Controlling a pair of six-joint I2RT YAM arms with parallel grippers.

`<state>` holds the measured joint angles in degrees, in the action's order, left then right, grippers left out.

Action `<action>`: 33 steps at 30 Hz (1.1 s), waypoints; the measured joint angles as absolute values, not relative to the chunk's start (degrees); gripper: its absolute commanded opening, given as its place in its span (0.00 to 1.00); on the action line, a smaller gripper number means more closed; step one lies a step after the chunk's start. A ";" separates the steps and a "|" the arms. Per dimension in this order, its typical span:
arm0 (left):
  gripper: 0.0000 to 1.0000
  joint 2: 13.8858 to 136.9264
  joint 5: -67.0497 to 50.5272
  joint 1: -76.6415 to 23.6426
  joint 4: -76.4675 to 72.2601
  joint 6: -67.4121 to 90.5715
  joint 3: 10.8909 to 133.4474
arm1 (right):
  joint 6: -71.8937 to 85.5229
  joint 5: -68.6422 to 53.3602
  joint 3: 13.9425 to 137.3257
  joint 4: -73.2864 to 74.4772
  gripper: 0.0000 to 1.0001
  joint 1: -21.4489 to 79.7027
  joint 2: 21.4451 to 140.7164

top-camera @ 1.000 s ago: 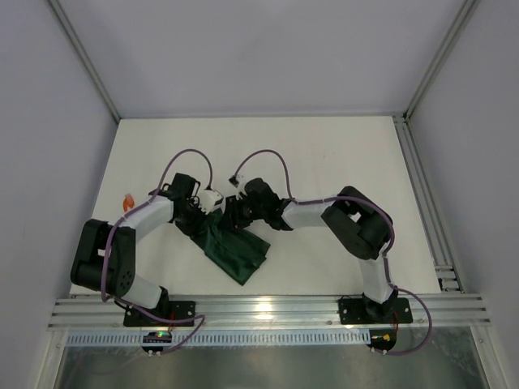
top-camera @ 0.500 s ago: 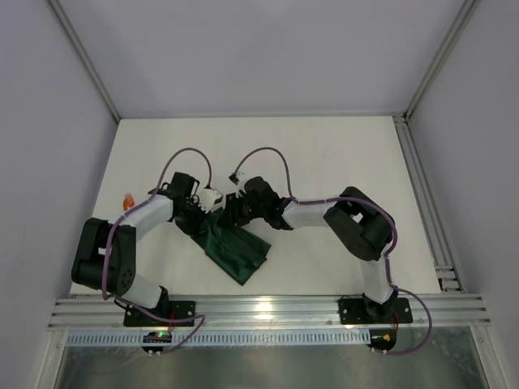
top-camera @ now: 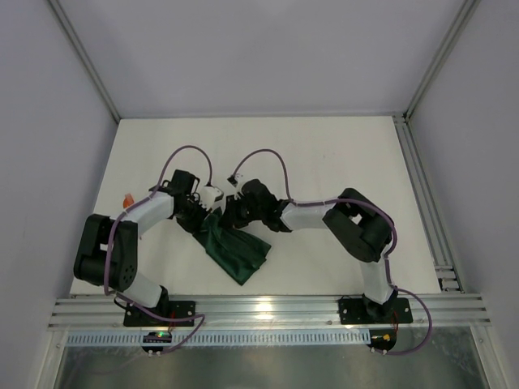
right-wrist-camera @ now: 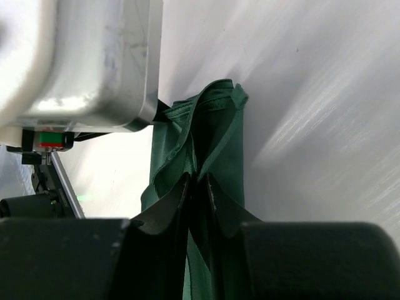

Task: Fold the napkin into a case and place the utensils inside
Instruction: Fold the 2/3-rectangle-folded napkin at the center of the board.

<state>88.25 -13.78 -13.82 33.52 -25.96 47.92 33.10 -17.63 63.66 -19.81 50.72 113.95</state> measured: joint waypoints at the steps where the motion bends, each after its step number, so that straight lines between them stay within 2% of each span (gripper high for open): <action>1: 0.00 88.33 -13.91 -13.82 33.52 -25.96 47.99 | 33.10 -17.17 63.72 -19.35 0.19 50.98 113.89; 6: 0.00 88.40 -14.22 -13.78 33.50 -25.93 48.10 | 32.73 -13.37 64.64 -15.40 0.26 52.56 113.01; 12: 0.00 88.64 -14.52 -13.78 33.56 -25.78 48.36 | 31.99 -9.91 65.52 -14.22 0.26 54.54 112.38; 18: 0.00 89.10 -14.59 -13.72 33.63 -25.08 48.75 | 31.86 -8.54 66.06 -13.76 0.21 56.23 112.38; 23: 0.12 89.58 -14.76 -13.43 33.65 -23.99 49.25 | 31.86 -7.73 67.05 -13.52 0.20 56.42 113.27; 33: 0.43 89.49 -15.22 -10.15 33.69 -22.37 49.80 | 31.86 -7.60 68.27 -13.43 0.20 56.47 116.09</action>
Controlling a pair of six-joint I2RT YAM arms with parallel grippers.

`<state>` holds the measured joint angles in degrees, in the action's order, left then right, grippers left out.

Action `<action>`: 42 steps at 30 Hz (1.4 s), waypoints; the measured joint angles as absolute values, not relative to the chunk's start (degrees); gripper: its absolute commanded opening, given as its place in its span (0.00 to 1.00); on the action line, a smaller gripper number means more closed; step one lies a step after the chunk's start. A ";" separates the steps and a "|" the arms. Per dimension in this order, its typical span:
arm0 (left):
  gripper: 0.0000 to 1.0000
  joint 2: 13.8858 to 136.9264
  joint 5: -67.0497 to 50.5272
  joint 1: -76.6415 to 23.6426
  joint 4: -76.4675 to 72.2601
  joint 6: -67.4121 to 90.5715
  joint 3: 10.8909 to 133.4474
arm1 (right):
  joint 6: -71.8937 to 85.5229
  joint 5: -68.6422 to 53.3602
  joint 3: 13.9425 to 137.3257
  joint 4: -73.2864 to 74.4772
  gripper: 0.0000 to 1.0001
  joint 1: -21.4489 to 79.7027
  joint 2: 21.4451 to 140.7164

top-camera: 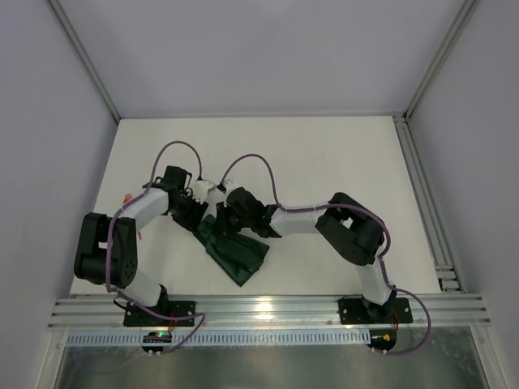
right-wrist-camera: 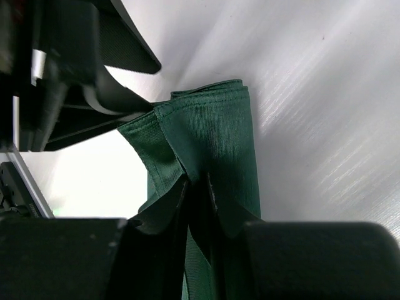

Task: Fold the napkin into a case and place the utensils inside
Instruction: Fold the 2/3-rectangle-folded napkin at the center of the board, then smooth out the smaller rectangle-folded napkin at the center of the board.

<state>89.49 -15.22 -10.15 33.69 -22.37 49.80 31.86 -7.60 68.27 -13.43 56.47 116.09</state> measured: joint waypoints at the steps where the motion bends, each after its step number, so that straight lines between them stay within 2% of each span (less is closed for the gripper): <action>1: 0.45 89.14 -15.27 -9.50 33.76 -22.28 49.84 | 31.86 -7.60 68.27 -13.43 0.20 56.47 116.11; 12: 0.50 82.96 -19.53 -7.35 35.64 -20.16 53.39 | 31.79 -7.49 68.38 -13.43 0.20 56.47 116.40; 18: 0.58 85.73 -24.25 -7.46 37.76 -19.29 55.53 | 31.70 -7.42 68.38 -13.43 0.20 56.47 116.40; 23: 0.58 89.78 -26.28 -8.25 38.30 -17.82 56.88 | 31.62 -7.42 68.38 -13.43 0.20 56.47 116.40; 29: 0.43 92.92 -27.16 -9.19 38.26 -16.36 59.20 | 31.62 -7.42 68.38 -13.43 0.20 56.47 116.40; 32: 0.30 94.04 -27.29 -9.58 38.48 -16.36 59.29 | 31.59 -7.42 68.38 -13.45 0.20 56.47 116.40; 33: 0.20 94.32 -27.31 -9.76 38.57 -16.36 59.29 | 31.59 -7.42 68.38 -13.45 0.20 56.47 116.40; 35: 0.07 94.70 -27.24 -10.13 38.65 -16.25 59.29 | 31.51 -7.42 68.38 -13.45 0.23 56.47 116.40; 36: 0.00 94.78 -27.22 -10.28 38.74 -16.58 59.29 | 31.27 -7.42 68.38 -13.43 0.28 56.47 116.40; 38: 0.00 94.83 -27.03 -10.41 38.96 -16.86 59.29 | 30.46 -7.35 68.38 -13.32 0.33 56.47 116.40; 39: 0.00 94.83 -26.96 -10.44 39.09 -16.95 59.29 | 29.87 -7.29 68.38 -13.13 0.40 56.47 116.38; 42: 0.00 94.70 -26.52 -10.44 39.31 -17.30 59.22 | 27.46 -7.16 68.38 -11.29 0.50 56.49 115.59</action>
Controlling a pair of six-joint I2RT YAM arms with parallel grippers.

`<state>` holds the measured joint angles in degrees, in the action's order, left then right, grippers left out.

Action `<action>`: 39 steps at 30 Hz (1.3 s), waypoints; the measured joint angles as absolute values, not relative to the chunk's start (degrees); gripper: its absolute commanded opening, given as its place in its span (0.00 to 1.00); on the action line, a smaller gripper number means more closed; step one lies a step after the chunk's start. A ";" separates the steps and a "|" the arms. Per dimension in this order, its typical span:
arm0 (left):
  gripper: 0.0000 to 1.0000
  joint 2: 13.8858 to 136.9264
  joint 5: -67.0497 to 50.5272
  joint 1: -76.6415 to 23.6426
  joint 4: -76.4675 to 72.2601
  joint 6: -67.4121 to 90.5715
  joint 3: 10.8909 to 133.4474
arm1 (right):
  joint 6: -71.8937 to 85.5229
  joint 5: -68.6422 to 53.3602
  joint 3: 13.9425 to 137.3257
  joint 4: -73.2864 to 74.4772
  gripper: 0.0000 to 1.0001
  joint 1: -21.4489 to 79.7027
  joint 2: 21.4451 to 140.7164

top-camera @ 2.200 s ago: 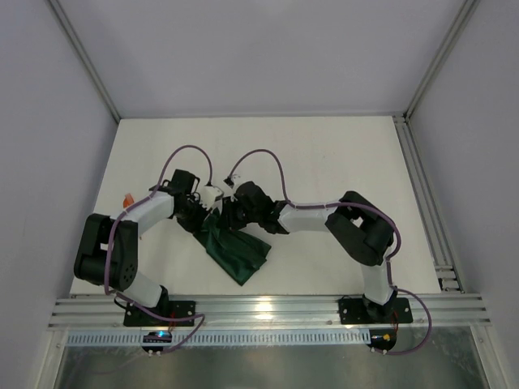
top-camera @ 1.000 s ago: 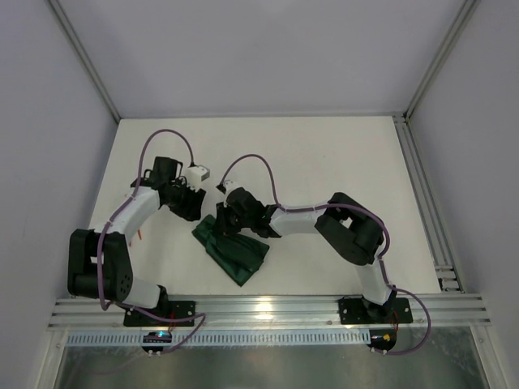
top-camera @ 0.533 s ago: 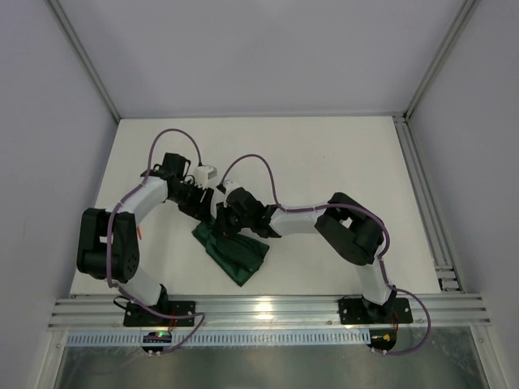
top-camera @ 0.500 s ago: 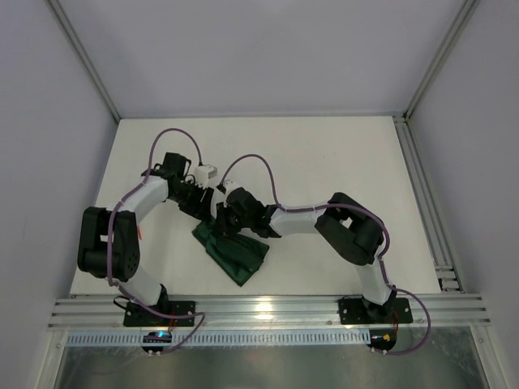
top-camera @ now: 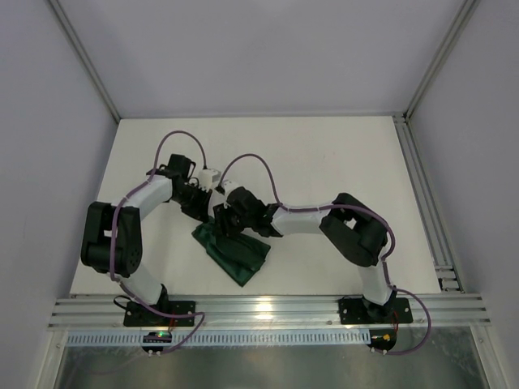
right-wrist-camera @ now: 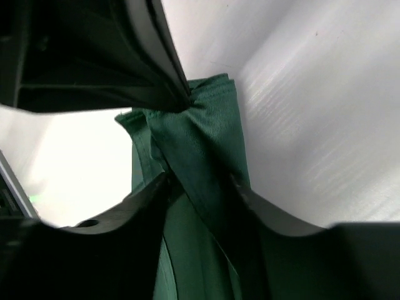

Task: Fold the napkin into a case and place the utensils inside
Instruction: Smooth out the smaller rectangle-folded napkin at the center of the board.

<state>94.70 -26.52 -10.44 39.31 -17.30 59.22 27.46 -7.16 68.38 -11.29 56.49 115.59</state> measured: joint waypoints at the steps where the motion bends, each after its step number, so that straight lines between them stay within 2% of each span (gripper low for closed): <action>1: 0.00 94.59 -26.30 -10.44 39.35 -17.54 59.20 | 26.52 -7.14 68.36 -10.26 0.52 56.51 114.83; 5: 0.00 93.67 -25.50 -10.44 39.38 -18.79 58.83 | 21.91 -7.42 66.87 -6.11 0.57 56.38 108.64; 10: 0.00 92.38 -25.02 -10.44 39.33 -20.14 57.52 | 18.41 -8.32 60.82 -3.09 0.57 55.00 96.79; 14: 0.00 91.57 -24.95 -10.44 39.24 -21.43 56.01 | 19.55 -10.09 51.55 -2.87 0.58 51.11 89.17; 17: 0.00 90.67 -24.91 -10.44 39.20 -21.91 55.02 | 21.87 -11.66 43.40 -3.03 0.63 47.51 85.73; 24: 0.00 89.60 -25.10 -10.44 39.05 -22.48 54.48 | 27.03 -16.38 35.22 -4.93 0.64 45.25 84.49; 39: 0.00 88.64 -25.08 -10.44 37.95 -22.52 52.23 | 36.80 -23.83 26.02 -21.04 0.65 45.15 83.96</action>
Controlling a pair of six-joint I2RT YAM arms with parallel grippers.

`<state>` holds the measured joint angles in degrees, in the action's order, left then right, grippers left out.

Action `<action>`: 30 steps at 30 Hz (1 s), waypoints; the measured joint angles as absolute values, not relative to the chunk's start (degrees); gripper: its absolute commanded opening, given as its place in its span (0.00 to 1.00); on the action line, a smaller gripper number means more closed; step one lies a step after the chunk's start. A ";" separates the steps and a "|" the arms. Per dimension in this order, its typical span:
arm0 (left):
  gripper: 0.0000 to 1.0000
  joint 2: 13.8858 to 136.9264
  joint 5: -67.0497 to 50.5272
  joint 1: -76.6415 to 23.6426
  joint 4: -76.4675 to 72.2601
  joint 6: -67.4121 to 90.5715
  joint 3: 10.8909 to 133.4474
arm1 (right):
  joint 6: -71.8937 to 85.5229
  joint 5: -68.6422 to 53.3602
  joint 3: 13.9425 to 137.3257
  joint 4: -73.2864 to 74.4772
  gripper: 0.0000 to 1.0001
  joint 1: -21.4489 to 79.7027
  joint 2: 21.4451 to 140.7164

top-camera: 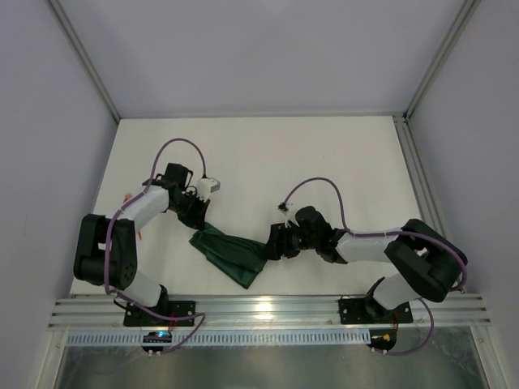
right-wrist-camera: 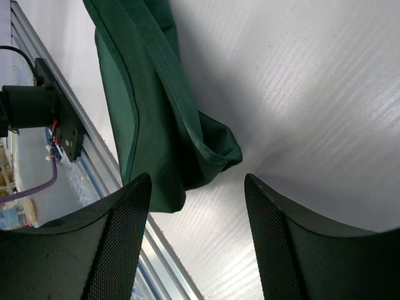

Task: Fold the napkin into a case and place the utensils inside
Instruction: Smooth out the smaller rectangle-folded napkin at the center of the board.

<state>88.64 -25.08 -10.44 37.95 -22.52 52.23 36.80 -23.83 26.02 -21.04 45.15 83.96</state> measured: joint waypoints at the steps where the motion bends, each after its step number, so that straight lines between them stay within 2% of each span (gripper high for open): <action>1: 0.00 88.58 -25.08 -10.44 37.93 -22.52 52.16 | 37.17 -24.32 25.98 -21.93 0.64 45.15 84.53; 7: 0.00 87.64 -25.15 -10.44 37.74 -22.50 51.86 | 39.44 -29.19 27.16 -30.74 0.55 45.10 92.33; 10: 0.00 86.76 -25.15 -10.44 37.71 -22.52 51.66 | 39.51 -30.30 28.16 -32.69 0.40 45.10 95.02; 12: 0.00 86.19 -25.19 -10.37 37.71 -22.52 51.48 | 39.27 -30.11 28.18 -32.51 0.31 45.10 95.42; 21: 0.00 85.97 -25.54 -9.43 37.10 -22.50 51.31 | 32.29 -23.66 33.50 -24.88 0.12 43.35 95.77; 22: 0.00 86.39 -25.56 -9.34 37.08 -22.50 51.53 | 30.65 -22.28 35.09 -23.42 0.08 42.92 95.83; 30: 0.00 91.92 -25.54 -9.28 36.56 -21.85 56.23 | 17.61 -14.48 44.25 -17.39 0.05 39.79 96.36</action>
<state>91.92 -25.54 -9.28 36.56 -21.85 56.23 17.61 -14.48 44.25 -17.39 39.79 96.36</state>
